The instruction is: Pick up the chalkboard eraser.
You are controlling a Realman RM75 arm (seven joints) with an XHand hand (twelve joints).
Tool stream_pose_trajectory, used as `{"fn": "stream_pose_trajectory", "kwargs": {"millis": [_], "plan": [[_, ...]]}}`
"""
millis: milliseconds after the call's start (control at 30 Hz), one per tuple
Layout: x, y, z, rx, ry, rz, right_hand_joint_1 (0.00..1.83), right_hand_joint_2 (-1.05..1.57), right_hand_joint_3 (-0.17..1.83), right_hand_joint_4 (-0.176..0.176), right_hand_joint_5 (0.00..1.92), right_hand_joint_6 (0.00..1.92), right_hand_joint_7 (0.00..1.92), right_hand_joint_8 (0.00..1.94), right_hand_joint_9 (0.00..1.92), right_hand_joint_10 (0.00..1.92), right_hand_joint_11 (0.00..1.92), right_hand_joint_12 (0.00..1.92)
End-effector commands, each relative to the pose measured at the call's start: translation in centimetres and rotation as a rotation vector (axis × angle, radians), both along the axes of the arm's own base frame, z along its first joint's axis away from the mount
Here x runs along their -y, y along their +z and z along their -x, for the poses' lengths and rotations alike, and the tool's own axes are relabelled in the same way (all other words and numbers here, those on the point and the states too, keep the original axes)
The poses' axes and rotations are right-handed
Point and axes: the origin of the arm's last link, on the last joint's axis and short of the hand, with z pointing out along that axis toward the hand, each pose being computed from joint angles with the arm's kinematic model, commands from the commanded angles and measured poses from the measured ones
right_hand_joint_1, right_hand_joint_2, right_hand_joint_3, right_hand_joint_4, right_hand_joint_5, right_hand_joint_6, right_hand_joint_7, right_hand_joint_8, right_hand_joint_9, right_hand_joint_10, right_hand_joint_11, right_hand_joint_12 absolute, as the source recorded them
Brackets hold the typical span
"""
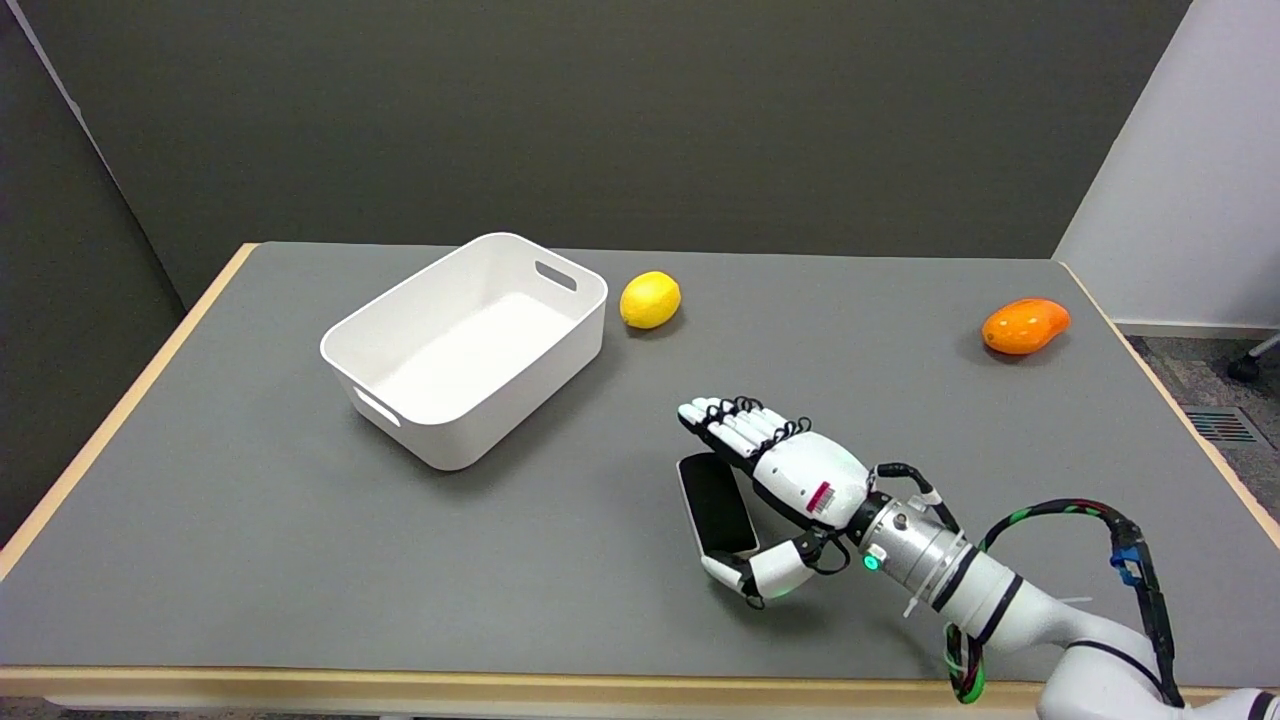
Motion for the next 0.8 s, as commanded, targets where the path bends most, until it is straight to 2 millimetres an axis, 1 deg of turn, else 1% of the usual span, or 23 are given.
{"fn": "stream_pose_trajectory", "kwargs": {"millis": [33, 100, 267, 367, 667, 800], "plan": [[2.5, 4.5, -1.0, -0.065, -0.014, 0.011, 0.65, 0.54, 0.91, -0.017, 0.0, 0.0, 0.0, 0.1, 0.0, 0.26, 0.0, 0.87], [2.6, 5.3, -1.4, -0.107, -0.008, -0.006, 0.65, 0.54, 0.92, -0.007, 0.0, 0.0, 0.0, 0.12, 0.0, 0.28, 0.0, 0.87], [2.8, 6.9, -1.9, -0.167, -0.006, -0.021, 0.66, 0.54, 0.92, -0.002, 0.0, 0.0, 0.0, 0.11, 0.0, 0.28, 0.0, 0.86], [2.9, 7.7, -1.9, -0.158, -0.015, -0.028, 0.66, 0.54, 0.92, 0.003, 0.0, 0.0, 0.01, 0.11, 0.0, 0.28, 0.0, 0.86], [2.9, 8.1, -2.0, -0.154, -0.025, -0.08, 0.67, 0.53, 0.92, 0.018, 0.0, 0.0, 0.03, 0.14, 0.0, 0.29, 0.0, 0.83], [2.6, 8.0, -2.0, -0.106, -0.02, -0.086, 0.65, 0.53, 0.92, 0.019, 0.0, 0.0, 0.02, 0.12, 0.0, 0.28, 0.0, 0.83]]}}
